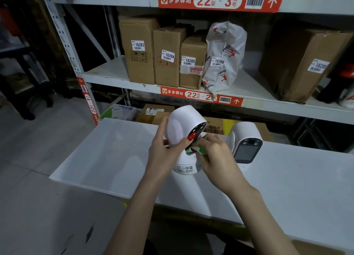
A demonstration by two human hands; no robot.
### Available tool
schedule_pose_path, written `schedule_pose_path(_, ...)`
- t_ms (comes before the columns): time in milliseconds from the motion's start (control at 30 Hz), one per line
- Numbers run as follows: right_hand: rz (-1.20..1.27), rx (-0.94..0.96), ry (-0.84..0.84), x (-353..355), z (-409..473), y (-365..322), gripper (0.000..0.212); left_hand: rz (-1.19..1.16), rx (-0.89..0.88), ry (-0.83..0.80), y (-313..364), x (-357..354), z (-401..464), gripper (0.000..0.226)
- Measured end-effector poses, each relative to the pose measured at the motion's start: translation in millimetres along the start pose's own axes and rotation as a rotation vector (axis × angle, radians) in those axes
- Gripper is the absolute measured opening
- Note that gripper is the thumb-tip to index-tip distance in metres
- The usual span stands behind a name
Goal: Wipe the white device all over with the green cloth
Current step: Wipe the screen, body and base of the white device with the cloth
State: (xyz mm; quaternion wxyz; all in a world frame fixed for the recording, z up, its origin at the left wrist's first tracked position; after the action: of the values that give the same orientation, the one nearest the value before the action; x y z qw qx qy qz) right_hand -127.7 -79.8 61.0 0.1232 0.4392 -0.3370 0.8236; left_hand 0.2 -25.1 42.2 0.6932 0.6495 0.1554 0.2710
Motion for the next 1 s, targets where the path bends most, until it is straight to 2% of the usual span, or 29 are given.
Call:
schedule_pose_path(167, 0.184, -0.068, -0.073, -1.3, 0.7, -5.2, 0.029, 0.024, -0.018, -0.003, 0.2, -0.4, 0.0, 0.071)
schedule_pose_path(300, 0.078, -0.061, -0.019, -0.4, 0.1, -2.0, 0.027, 0.004, -0.018, 0.006, 0.1, 0.3, -0.3, 0.068)
schedule_pose_path(467, 0.074, -0.084, -0.073, -5.4, -1.3, -2.4, 0.025, 0.056, -0.025, -0.005, -1.8, -1.8, -1.3, 0.070)
schedule_pose_path(667, 0.329, -0.183, -0.119, -1.5, -2.6, -4.8, 0.024, 0.071, -0.023, -0.004, -2.1, -2.7, -0.7, 0.070)
schedule_pose_path(867, 0.478, -0.278, -0.039, 1.6, -3.9, -2.8, 0.023, 0.054, -0.008, -0.011, -1.7, -3.0, 0.3, 0.070)
schedule_pose_path(1000, 0.668, -0.333, 0.003, 1.7, -2.5, 2.3, 0.024, -0.016, 0.015, 0.001, -0.3, -1.1, 1.2, 0.071)
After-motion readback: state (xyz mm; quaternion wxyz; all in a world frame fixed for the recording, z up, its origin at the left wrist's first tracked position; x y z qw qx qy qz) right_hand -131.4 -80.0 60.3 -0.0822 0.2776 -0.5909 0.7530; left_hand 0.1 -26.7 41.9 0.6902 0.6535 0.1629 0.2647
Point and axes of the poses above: each hand's wrist, its own z-axis towards the middle knuckle, its own x-axis out of the back of the hand, y = z × x, the point moved 5 cm from there along z, towards the middle knuckle, and after that the axes turned 3 degrees about -x, right-handed, at the moved point
